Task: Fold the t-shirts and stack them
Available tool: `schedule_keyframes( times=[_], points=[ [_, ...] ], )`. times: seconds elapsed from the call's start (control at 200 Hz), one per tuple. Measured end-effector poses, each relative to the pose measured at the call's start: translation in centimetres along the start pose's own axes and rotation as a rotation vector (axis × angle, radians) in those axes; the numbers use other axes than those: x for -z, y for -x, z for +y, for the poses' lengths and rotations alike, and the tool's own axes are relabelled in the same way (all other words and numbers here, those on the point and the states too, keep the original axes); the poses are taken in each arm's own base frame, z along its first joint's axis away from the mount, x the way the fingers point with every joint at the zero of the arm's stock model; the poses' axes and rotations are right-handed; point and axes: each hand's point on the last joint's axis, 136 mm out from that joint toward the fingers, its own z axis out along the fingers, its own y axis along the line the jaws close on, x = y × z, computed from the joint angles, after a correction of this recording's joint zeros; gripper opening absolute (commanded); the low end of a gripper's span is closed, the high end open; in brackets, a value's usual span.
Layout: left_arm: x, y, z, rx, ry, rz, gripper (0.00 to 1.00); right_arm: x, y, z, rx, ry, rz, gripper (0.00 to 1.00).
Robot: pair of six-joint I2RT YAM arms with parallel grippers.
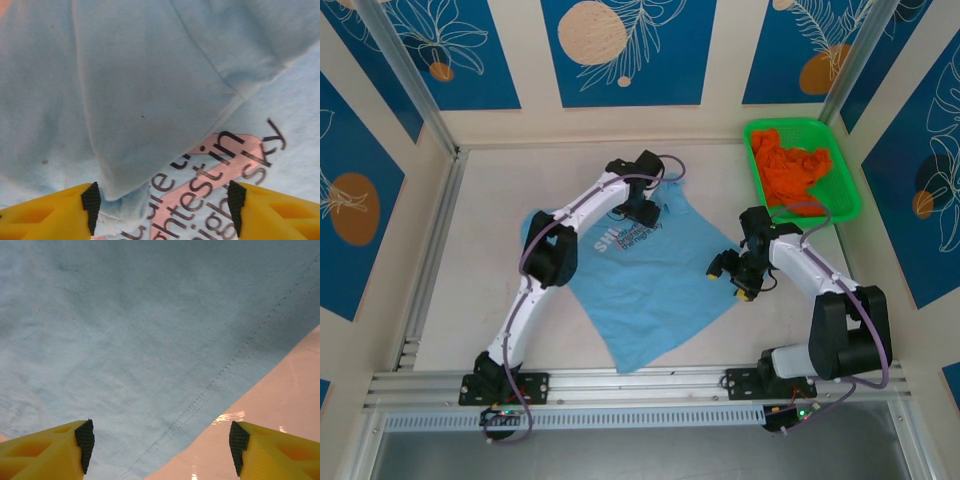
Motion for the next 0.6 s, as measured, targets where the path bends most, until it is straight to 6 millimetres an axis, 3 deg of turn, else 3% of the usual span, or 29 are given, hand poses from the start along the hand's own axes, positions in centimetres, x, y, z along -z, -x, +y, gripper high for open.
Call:
schedule_keyframes(
  times=[0.1, 0.225, 0.345, 0.49, 0.6],
  points=[
    [-0.6, -0.2, 0.5, -0.019, 0.032, 0.011, 0.54, -0.2, 0.2, 0.0, -0.004, -0.002, 0.003, 0.74],
    [-1.2, -0.5, 0.9, -0.024, 0.057, 0.021, 0.28, -0.7, 0.4, -0.1, -0.011, -0.007, 0.013, 0.74],
    [-1.3, -0.4, 1.3, -0.019, 0.078, 0.018, 0.21, -1.1, 0.5, -0.3, -0.03, -0.018, 0.026, 0.73],
    [-0.9, 0.1, 1.7, 0.002, 0.085, 0.003, 0.0, -1.5, 0.7, -0.3, -0.043, -0.021, 0.029, 0.69],
    [-0.5, 0.7, 2.1, 0.012, 0.084, -0.016, 0.0, -2.3, 0.7, -0.6, -0.065, -0.036, 0.055, 0.59]
  ],
)
